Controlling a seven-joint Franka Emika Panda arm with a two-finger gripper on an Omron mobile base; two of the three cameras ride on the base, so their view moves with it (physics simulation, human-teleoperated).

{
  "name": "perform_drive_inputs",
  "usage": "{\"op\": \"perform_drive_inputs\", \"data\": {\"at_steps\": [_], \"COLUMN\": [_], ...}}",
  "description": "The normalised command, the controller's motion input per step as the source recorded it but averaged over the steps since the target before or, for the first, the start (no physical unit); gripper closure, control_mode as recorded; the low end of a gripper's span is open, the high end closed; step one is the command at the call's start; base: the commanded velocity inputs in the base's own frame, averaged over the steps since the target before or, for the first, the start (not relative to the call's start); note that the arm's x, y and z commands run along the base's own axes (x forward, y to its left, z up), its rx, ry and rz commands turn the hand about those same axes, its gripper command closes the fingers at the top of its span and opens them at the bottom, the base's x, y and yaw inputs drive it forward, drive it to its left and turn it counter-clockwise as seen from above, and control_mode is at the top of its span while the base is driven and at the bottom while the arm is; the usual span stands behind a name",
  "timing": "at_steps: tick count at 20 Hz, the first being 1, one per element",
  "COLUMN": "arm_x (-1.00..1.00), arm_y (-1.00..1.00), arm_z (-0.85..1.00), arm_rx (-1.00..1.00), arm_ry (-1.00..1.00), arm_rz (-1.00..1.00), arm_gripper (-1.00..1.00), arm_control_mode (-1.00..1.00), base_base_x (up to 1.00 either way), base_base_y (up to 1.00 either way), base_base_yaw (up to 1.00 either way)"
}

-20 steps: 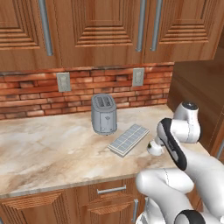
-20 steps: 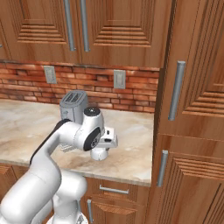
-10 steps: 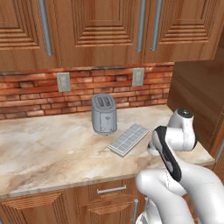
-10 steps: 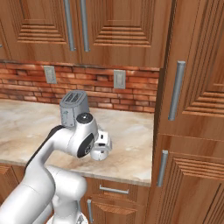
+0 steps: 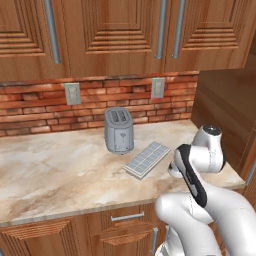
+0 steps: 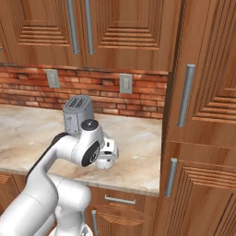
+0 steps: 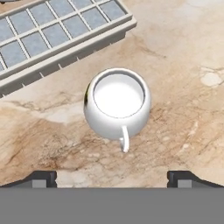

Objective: Pick the mug from the counter and place it inside the microwave. Then close the microwave.

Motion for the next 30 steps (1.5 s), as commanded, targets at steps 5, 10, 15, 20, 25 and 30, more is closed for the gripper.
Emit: {"op": "perform_drive_inputs", "data": {"at_steps": [5,10,15,20,25,30], "arm_x": [0.0,0.02,0.08,0.29,0.2,0.03], "arm_y": [-0.17,-0.01,0.02,0.0,0.0,0.0], "arm_z": [0.0,0.0,-0.05,-0.13,-0.12,-0.2], "arm_rx": [0.0,0.0,0.0,0.0,0.0,0.0], "arm_ry": [0.0,0.0,0.0,0.0,0.0,0.02], "arm_rz": [0.0,0.0,0.0,0.0,0.0,0.0], "arm_gripper": [-1.0,-1.0,-1.0,-1.0,-1.0,-1.0], "arm_control_mode": [-1.0,-1.0,-1.0,-1.0,-1.0,-1.0], "base_base_x": [0.0,0.0,0.0,0.0,0.0,0.0], "base_base_y": [0.0,0.0,0.0,0.0,0.0,0.0], "base_base_yaw": [0.0,0.0,0.0,0.0,0.0,0.0]}}
